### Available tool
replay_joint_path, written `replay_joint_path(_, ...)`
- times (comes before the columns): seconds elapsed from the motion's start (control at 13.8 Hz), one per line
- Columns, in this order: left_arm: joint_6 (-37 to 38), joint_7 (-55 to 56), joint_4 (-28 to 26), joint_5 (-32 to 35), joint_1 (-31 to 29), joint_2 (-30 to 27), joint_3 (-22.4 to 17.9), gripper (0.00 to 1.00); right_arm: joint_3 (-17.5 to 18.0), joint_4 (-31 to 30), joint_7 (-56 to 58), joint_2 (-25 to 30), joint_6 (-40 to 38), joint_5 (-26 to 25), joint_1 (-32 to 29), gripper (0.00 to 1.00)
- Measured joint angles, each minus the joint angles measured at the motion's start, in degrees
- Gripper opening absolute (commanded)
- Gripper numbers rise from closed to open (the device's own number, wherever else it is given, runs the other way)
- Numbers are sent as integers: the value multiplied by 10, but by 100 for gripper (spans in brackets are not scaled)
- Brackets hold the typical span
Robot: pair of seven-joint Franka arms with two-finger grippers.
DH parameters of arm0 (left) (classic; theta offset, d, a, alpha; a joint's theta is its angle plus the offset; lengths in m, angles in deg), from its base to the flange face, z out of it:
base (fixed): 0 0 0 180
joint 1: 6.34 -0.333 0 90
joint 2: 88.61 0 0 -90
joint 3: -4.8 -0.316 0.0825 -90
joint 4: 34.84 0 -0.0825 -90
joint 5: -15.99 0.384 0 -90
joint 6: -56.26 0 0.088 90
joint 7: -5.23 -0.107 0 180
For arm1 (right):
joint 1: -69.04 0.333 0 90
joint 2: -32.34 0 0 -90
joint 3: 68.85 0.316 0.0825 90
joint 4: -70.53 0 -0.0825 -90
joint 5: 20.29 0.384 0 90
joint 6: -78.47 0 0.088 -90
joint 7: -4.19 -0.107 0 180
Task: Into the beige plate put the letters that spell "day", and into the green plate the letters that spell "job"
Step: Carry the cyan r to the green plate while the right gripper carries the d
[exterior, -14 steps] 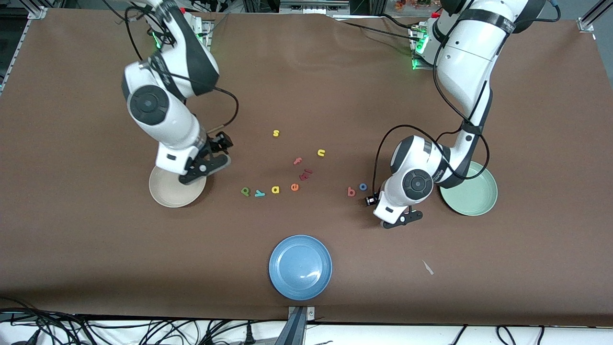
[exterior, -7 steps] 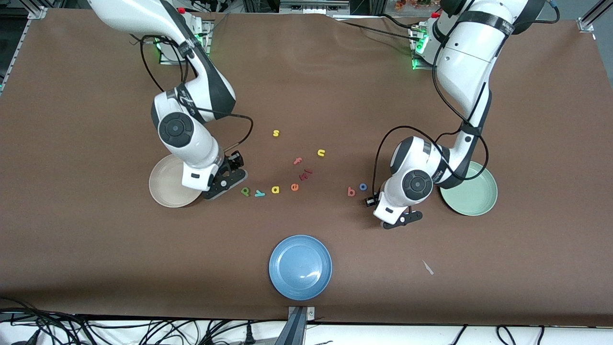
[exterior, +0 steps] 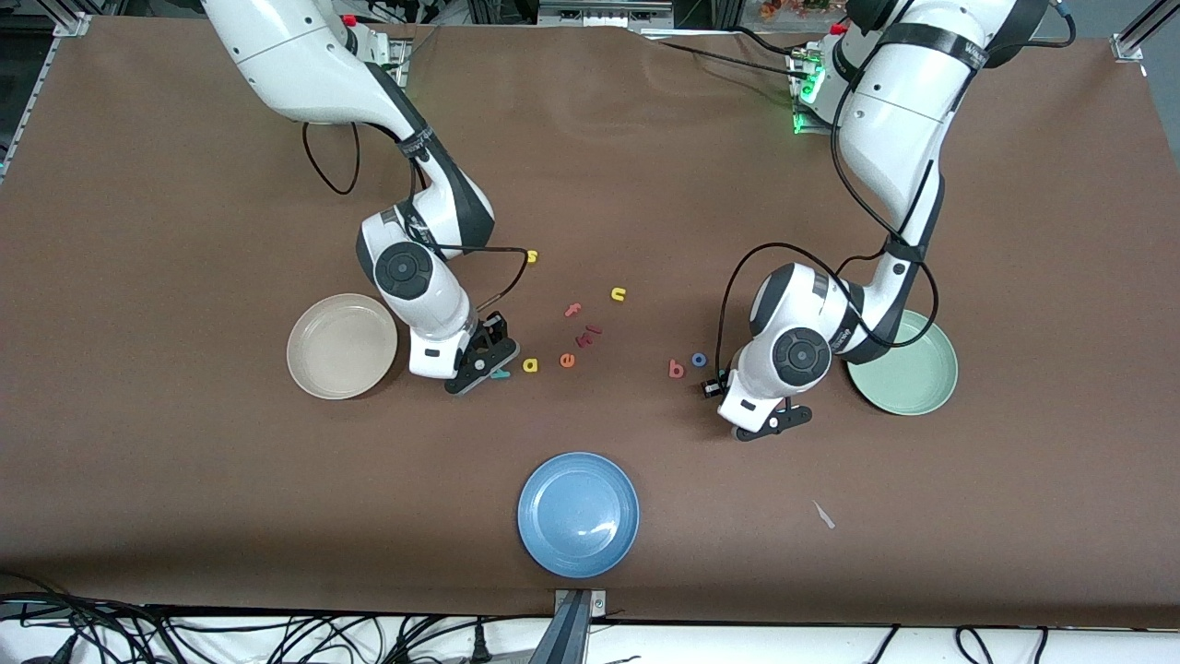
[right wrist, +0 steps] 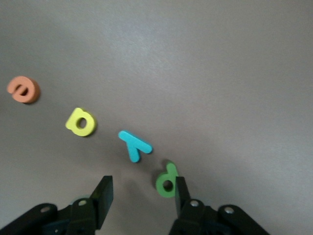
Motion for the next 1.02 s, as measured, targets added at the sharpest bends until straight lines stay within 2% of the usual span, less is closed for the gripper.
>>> replay_joint_path(0.22, 0, 1, 0, -6, 4, 0, 0, 39, -5, 3, 0, 0, -1, -23, -1, 58)
replay_joint_path(0.29, 0, 2, 0, -6, 5, 0, 0, 35, -6, 3, 0, -1, -1, -24, -1, 58)
replay_joint_path(0.44, 0, 4, 0, -6, 7, 0, 0, 21, -6, 3, 0, -6, -1, -25, -1, 58)
replay_joint_path(0.58, 2, 5, 0, -6, 7, 0, 0, 0, -6, 3, 0, -10, -1, -25, -1, 58)
replay_joint_path(0.94, 28, 3, 7, -6, 7, -1, -2, 0, -7, 2, 0, -22, -1, -25, -1, 58)
replay_joint_path(1.02, 48, -4, 12, -6, 4, -6, -6, 0, -7, 2, 0, -26, -1, -25, -1, 51)
